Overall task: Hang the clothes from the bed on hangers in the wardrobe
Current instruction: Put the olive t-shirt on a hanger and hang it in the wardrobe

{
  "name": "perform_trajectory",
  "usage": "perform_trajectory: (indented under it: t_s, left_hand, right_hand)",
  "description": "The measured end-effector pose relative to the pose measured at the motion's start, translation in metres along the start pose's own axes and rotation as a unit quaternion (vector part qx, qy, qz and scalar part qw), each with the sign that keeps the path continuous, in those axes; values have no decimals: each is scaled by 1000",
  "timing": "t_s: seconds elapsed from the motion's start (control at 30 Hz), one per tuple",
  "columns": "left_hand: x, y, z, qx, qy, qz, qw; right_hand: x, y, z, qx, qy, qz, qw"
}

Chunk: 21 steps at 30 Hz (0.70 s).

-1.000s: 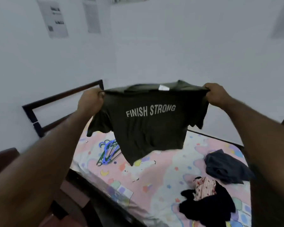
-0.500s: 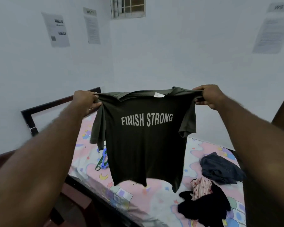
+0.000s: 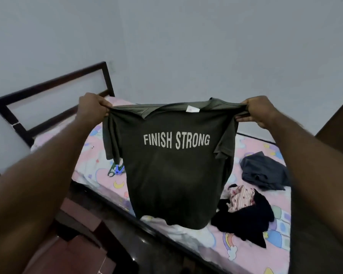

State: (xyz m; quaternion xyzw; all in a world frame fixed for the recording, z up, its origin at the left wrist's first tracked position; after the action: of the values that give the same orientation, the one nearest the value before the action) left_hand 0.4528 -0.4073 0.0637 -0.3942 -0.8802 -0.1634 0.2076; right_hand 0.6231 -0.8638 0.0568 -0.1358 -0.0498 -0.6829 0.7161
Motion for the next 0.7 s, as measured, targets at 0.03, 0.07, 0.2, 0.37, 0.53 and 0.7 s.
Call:
perform_trajectory:
  t_s: [0.03,0.07,0.2,0.37,0.53,0.7]
  left_hand:
    - [-15,5,5,0,40,41,998]
    - [-32,23,16,9,64,81,995]
    - [-107,98,41,-83,136,314,936]
    - [-195,183,76,-8,258,259,931]
    - [-278,174,121,80,173,93,977]
    - [-339,51,264,188,302,247,901]
  right_hand:
    - [-3,14,-14,-20,-18,15,1000]
    - [-8,32,-29,-49,-33,39,998]
    - [-35,104,-83,-147,-73,112,980]
    - [-74,215,-117,-157,46,65,984]
    - [-121,258,-186,-144,38,105,983]
    - [-147,203,-362,-292,-125,181,931]
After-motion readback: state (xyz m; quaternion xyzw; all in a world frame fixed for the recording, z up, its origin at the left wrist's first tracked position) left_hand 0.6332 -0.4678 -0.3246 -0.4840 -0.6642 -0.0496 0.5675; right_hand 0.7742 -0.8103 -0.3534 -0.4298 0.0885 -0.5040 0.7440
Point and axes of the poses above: each hand's wrist, its own y-axis towards the middle knuckle, its own x-axis out of the back of the hand, z = x × y, the point moved 3 cm from there along y, towards the middle knuckle, and after that the axes turned 1 degree about -x, right-handed, at the moved point
